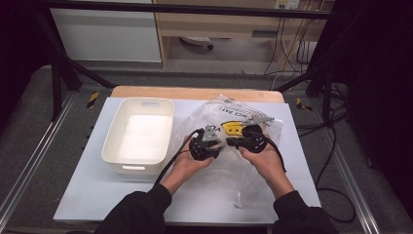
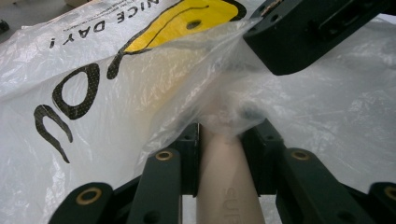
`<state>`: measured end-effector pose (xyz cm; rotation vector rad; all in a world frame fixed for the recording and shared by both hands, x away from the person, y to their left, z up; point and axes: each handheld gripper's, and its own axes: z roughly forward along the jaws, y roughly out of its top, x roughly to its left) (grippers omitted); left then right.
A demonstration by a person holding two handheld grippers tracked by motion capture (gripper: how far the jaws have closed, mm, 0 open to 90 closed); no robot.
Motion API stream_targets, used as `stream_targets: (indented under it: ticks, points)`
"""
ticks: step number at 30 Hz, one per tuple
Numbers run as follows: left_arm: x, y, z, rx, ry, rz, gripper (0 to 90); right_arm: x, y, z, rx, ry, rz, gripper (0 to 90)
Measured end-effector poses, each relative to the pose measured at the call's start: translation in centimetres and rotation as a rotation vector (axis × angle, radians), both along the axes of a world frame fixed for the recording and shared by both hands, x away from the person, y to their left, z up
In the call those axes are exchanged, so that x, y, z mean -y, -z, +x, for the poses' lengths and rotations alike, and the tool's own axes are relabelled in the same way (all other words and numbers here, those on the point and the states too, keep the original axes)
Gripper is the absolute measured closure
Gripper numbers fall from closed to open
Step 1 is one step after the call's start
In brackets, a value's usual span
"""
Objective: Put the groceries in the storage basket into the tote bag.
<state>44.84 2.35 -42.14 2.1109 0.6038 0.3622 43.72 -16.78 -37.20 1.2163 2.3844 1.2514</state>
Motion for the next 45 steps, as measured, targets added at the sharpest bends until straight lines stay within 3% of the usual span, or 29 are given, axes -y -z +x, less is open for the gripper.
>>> stream_targets:
  ticks: [11, 16, 21, 37, 45]
  points:
    - [0.7, 0.7, 0.1, -0.002, 0.004, 0.002, 68.9, -0.2, 0.1, -0.1, 0.0, -0.007, -0.001, 90.0]
    - [0.9, 0.7, -0.1, 0.028, 0.017, -0.006, 68.9, -0.1, 0.3, -0.2, -0.002, -0.004, 0.0, 90.0]
    - [1.1, 0.7, 0.0, 0.032, 0.025, -0.011, 68.9, 0.2, 0.6, -0.1, -0.011, 0.002, 0.0, 90.0]
    - [1.6, 2.2, 0.6, 0.052, 0.01, -0.013, 68.8, 0.6, 1.1, -0.3, -0.022, 0.009, -0.008, 90.0]
    - [1.9, 3.1, 0.3, 0.04, -0.002, 0.012, 68.6, 0.7, 1.6, -0.4, -0.031, 0.014, -0.013, 90.0]
